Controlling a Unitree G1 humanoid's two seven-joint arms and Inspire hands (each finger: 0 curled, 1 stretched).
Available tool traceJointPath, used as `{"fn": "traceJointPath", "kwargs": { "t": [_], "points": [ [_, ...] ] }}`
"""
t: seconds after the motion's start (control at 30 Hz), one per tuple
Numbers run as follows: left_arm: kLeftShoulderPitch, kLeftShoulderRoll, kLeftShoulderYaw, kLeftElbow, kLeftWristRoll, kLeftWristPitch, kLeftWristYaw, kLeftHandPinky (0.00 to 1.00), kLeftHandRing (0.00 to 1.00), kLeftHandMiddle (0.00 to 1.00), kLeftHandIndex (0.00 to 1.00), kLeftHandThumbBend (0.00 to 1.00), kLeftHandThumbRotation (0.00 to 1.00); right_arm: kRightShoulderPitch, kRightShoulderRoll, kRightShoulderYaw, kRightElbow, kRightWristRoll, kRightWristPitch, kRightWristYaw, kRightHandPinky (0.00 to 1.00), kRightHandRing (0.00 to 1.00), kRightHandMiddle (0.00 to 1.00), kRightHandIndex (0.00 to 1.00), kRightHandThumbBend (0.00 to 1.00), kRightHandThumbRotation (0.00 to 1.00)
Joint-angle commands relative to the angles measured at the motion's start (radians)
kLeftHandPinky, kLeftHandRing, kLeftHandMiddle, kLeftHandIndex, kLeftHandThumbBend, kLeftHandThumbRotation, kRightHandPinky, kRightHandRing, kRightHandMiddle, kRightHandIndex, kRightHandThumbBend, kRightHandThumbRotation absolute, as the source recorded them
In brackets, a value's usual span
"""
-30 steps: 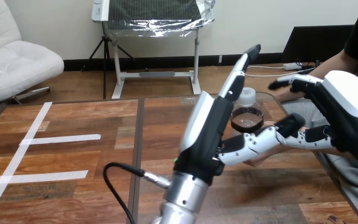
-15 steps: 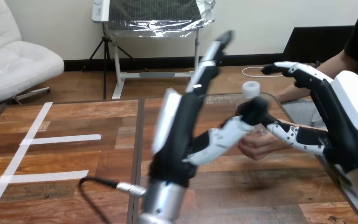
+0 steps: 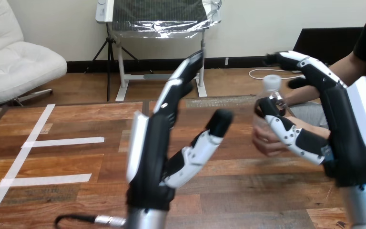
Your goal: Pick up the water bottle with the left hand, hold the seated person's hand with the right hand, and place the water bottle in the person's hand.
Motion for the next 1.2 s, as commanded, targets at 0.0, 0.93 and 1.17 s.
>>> {"fn": "traceJointPath", "kwargs": {
  "t": [0.0, 0.93, 1.17],
  "points": [
    [0.013, -0.005, 0.037, -0.035, 0.032, -0.068, 0.023, 0.81, 0.86, 0.87, 0.86, 0.50, 0.70, -0.021, 0.042, 0.029, 0.062, 0.039, -0.099, -0.024, 0.62, 0.78, 0.82, 0.73, 0.21, 0.00],
    [0.178, -0.001, 0.064, -0.019, 0.133, -0.157, 0.209, 0.70, 0.79, 0.81, 0.81, 0.38, 0.73, 0.012, 0.155, 0.122, 0.197, 0.036, -0.241, -0.036, 0.60, 0.76, 0.82, 0.74, 0.04, 0.00],
    [0.191, 0.009, 0.058, -0.023, 0.151, -0.148, 0.232, 0.68, 0.78, 0.81, 0.81, 0.36, 0.68, 0.008, 0.146, 0.128, 0.202, 0.044, -0.247, -0.025, 0.60, 0.76, 0.81, 0.73, 0.05, 0.00]
  ]
}}
